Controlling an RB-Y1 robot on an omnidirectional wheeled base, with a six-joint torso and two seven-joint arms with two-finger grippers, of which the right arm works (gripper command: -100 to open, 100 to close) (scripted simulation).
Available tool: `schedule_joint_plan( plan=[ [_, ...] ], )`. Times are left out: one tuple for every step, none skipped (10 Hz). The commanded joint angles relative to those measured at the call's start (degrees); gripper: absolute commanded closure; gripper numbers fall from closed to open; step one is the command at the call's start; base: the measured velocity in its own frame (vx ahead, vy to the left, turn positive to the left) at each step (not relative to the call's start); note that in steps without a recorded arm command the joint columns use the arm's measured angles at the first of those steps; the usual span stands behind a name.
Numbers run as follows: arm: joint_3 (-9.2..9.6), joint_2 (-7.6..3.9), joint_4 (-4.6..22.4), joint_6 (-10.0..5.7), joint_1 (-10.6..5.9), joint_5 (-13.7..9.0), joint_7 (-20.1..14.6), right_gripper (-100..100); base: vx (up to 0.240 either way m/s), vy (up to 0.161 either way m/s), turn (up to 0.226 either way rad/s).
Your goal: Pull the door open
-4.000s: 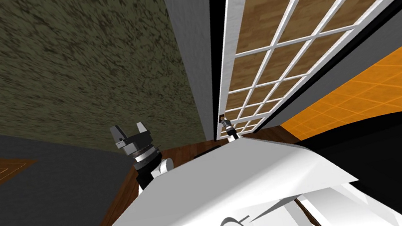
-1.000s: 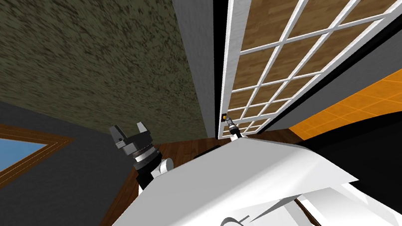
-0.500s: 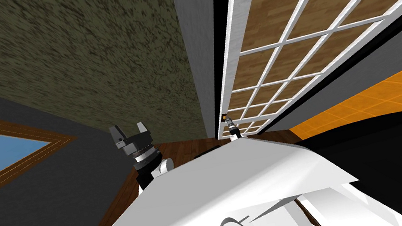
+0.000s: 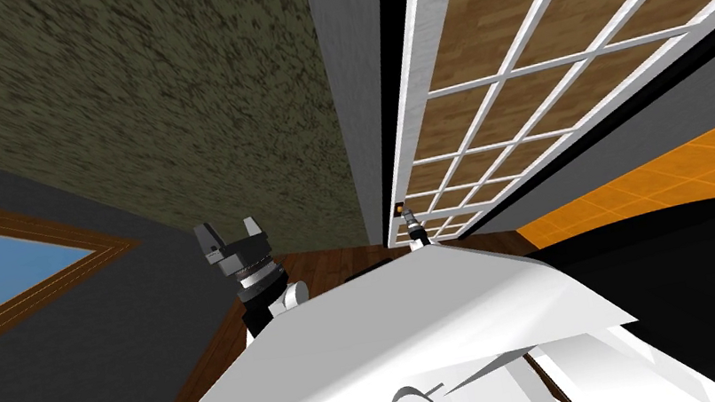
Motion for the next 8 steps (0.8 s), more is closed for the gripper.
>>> schedule_joint_plan(
  plan=[
    [1.75,0.98,0.86,0.07,-0.76,-0.26,-2.86,100,-0.030,-0.008,0.077],
    [1.75,0.98,0.86,0.07,-0.76,-0.26,-3.09,100,-0.033,-0.002,0.065],
    [1.75,0.98,0.86,0.07,-0.76,-0.26,-3.09,100,-0.010,-0.004,-0.009],
    [1.75,0.98,0.86,0.07,-0.76,-0.26,-3.09,100,0.001,0.003,-0.029],
    [2.00,0.72,0.96,0.04,-0.76,-1.03,-5.47,100,-0.017,0.007,0.095],
    [2.00,0.72,0.96,0.04,-0.76,-1.03,-5.47,100,-0.028,-0.002,0.018],
    [2.00,0.72,0.96,0.04,-0.76,-1.03,-5.47,100,-0.014,-0.005,-0.031],
    [2.00,0.72,0.96,0.04,-0.76,-1.03,-5.47,100,-0.005,-0.008,0.000]
  ],
)
